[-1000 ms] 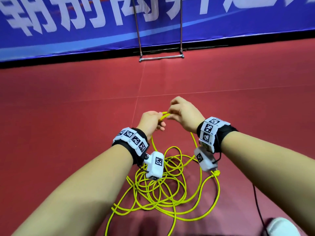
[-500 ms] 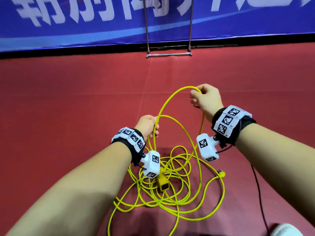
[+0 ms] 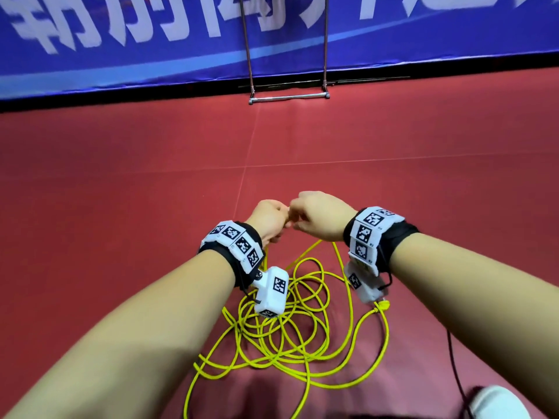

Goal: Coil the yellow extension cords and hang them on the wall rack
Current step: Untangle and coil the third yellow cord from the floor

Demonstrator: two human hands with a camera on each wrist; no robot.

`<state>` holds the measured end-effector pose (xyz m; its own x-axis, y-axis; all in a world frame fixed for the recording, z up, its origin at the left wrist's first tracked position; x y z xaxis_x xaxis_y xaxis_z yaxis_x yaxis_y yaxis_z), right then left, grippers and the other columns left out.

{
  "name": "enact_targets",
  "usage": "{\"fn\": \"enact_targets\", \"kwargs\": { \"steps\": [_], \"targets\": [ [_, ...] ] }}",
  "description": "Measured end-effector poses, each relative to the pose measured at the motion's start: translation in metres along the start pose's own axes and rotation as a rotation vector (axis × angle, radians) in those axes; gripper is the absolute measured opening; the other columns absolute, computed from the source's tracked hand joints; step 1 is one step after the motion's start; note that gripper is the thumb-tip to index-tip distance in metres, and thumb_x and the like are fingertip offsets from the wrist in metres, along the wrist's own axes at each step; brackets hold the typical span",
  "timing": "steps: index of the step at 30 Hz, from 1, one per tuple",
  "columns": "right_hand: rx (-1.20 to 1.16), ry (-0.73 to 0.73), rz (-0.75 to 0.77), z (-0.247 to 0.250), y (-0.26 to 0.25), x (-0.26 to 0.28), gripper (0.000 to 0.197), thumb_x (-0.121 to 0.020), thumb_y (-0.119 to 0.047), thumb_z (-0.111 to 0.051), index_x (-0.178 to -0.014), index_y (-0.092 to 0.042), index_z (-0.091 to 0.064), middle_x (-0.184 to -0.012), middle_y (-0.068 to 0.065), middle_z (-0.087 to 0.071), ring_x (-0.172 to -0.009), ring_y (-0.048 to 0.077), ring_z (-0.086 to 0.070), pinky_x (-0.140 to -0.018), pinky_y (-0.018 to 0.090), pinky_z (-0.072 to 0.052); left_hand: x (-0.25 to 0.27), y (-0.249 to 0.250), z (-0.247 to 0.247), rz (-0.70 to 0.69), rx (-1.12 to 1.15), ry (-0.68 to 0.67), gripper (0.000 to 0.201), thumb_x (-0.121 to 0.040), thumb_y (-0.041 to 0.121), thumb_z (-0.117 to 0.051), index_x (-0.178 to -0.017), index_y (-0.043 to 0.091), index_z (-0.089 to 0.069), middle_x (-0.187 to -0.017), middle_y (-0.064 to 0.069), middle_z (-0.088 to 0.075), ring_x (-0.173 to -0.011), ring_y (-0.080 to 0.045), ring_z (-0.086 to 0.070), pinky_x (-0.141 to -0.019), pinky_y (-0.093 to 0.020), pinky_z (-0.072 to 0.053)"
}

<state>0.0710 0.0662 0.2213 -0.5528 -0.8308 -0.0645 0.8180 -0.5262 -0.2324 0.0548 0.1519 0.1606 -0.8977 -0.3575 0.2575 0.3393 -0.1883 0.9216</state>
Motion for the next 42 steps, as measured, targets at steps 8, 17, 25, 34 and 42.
{"fn": "enact_targets", "kwargs": {
  "steps": [8,17,25,34,42],
  "targets": [
    [0.128,0.219,-0.030,0.022,0.008,-0.001,0.030,-0.090,-0.041,-0.063,-0.114,-0.023,-0.062,-0.109,0.005,-0.048,-0.104,0.027,-0.050,-0.074,0.038,-0.045,0.004,0.008,-0.001,0.027,0.206,-0.072,0.027,-0.097,0.002,-0.050,-0.071,0.008,-0.050,-0.059,-0.009,-0.045,-0.035,-0.009,-0.034,-0.040,-0.014,-0.024],
    [-0.109,0.206,-0.124,0.027,0.029,-0.001,0.015,-0.093,-0.037,-0.059,-0.094,-0.022,-0.055,-0.083,-0.003,-0.060,-0.086,0.031,-0.061,-0.070,0.037,-0.047,-0.008,0.001,0.019,0.101,0.201,0.024,0.014,-0.098,0.001,-0.042,-0.092,0.002,-0.055,-0.065,-0.008,-0.056,-0.043,-0.014,-0.061,-0.037,-0.021,-0.047],
    [-0.727,0.234,-0.135,0.060,0.023,-0.001,0.011,-0.097,-0.004,-0.054,-0.089,-0.005,-0.048,-0.065,0.011,-0.058,-0.044,0.010,-0.055,-0.043,0.018,-0.040,-0.008,-0.077,0.099,0.321,0.170,0.296,0.028,-0.102,0.006,-0.038,-0.077,0.013,-0.048,-0.034,0.007,-0.048,-0.049,-0.013,-0.055,-0.047,-0.021,-0.040],
    [-0.937,0.308,-0.255,0.063,0.029,-0.004,0.013,-0.099,-0.011,-0.052,-0.086,-0.011,-0.049,-0.063,0.005,-0.060,-0.044,0.016,-0.054,-0.041,0.022,-0.032,0.005,-0.090,0.079,0.446,0.065,0.081,0.022,-0.100,0.023,-0.044,-0.085,0.013,-0.056,-0.076,-0.004,-0.062,-0.066,-0.020,-0.061,-0.063,-0.032,-0.048],
    [-1.051,0.262,-0.263,0.058,0.028,-0.004,0.017,-0.100,-0.017,-0.053,-0.083,-0.015,-0.049,-0.060,0.000,-0.060,-0.042,0.012,-0.047,-0.044,0.021,-0.027,0.024,-0.085,0.005,0.636,0.137,-0.332,0.083,-0.097,0.067,-0.018,-0.118,-0.005,-0.054,-0.088,-0.018,-0.074,-0.074,-0.032,-0.073,-0.055,-0.029,-0.057]
  ]
}}
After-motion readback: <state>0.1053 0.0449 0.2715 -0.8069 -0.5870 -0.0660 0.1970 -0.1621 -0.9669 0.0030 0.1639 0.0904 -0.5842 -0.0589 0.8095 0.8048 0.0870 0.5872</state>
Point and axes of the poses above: each hand's wrist, its own x-axis away from the middle knuckle, its own z-axis out of the back of the hand, y = z × x, the point moved 10 cm from there along -x, towards the middle knuckle
